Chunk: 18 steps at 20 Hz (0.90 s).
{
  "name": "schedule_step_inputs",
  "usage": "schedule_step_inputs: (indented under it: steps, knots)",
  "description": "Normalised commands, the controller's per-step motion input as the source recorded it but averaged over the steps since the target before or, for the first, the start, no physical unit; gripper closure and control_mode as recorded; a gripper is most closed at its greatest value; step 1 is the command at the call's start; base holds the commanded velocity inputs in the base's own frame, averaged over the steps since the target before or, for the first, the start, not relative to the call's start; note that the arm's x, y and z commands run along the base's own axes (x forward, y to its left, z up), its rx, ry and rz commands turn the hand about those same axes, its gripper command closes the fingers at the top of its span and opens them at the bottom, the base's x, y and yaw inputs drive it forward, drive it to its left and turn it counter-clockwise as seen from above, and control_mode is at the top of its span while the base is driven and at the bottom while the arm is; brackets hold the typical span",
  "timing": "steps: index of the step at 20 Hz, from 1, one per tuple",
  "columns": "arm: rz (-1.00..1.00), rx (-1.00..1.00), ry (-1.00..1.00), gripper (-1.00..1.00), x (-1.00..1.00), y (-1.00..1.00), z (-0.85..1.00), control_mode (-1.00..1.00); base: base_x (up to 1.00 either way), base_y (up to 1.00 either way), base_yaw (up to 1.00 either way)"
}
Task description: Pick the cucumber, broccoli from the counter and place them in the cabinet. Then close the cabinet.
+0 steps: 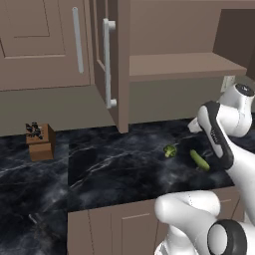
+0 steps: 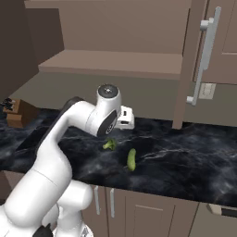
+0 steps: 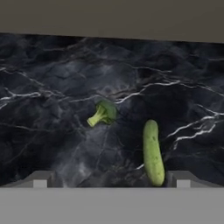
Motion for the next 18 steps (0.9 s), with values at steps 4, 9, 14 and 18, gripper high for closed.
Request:
schedule_step_inputs:
  steps: [4,9,14,18]
  knots:
    - [-0.02,-0.12,0.0,-1.0,0.3,-0.25,-0.85,-1.0,0.0,0.0,0.0]
    - [-0.02,-0.1,0.0,-1.0,0.25,-0.28,-0.74,-1.0,0.0,0.0,0.0]
    - [0.0,-0.06,0.01,-1.0,0.16,-0.18,-0.64,-1.0,0.0,0.0,0.0]
    - [0.0,-0.02,0.0,-1.0,0.07,-0.23,-0.58,-1.0,0.0,0.0,0.0]
